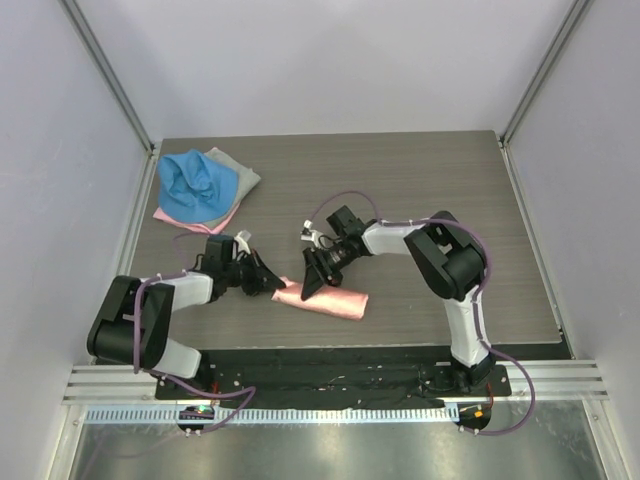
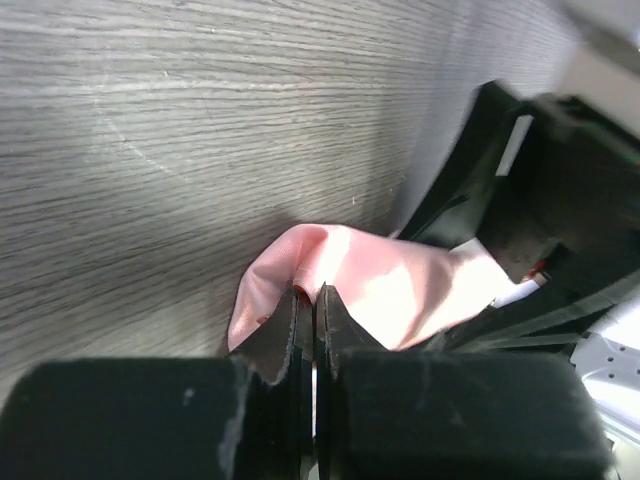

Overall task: Fold the napkin, place the utensils inside, and roll it up
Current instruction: Roll the napkin with the utensil

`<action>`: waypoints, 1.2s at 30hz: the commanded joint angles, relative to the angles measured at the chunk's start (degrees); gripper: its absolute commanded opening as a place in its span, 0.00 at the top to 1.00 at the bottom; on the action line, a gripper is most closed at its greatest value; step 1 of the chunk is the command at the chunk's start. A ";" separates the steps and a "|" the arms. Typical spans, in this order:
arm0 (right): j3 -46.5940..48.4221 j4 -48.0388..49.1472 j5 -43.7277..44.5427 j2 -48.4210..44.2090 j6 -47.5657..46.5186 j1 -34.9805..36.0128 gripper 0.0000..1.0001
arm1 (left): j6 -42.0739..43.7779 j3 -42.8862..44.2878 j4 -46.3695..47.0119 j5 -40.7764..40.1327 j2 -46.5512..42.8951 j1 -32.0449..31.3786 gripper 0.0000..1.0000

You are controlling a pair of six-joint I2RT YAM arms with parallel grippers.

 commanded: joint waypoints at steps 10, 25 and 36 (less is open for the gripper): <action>-5.82 -0.68 42.55 -23.20 -14.73 3.88 0.19 | 4.50 13.23 -15.11 -1.35 9.84 -0.15 1.00; -8.74 4.88 72.19 -22.19 -24.58 23.76 0.16 | 5.65 19.04 -18.90 0.94 13.81 0.03 1.00; -6.46 2.08 67.37 -17.61 -24.85 23.68 0.18 | 6.53 21.41 -20.83 0.85 15.04 0.03 1.00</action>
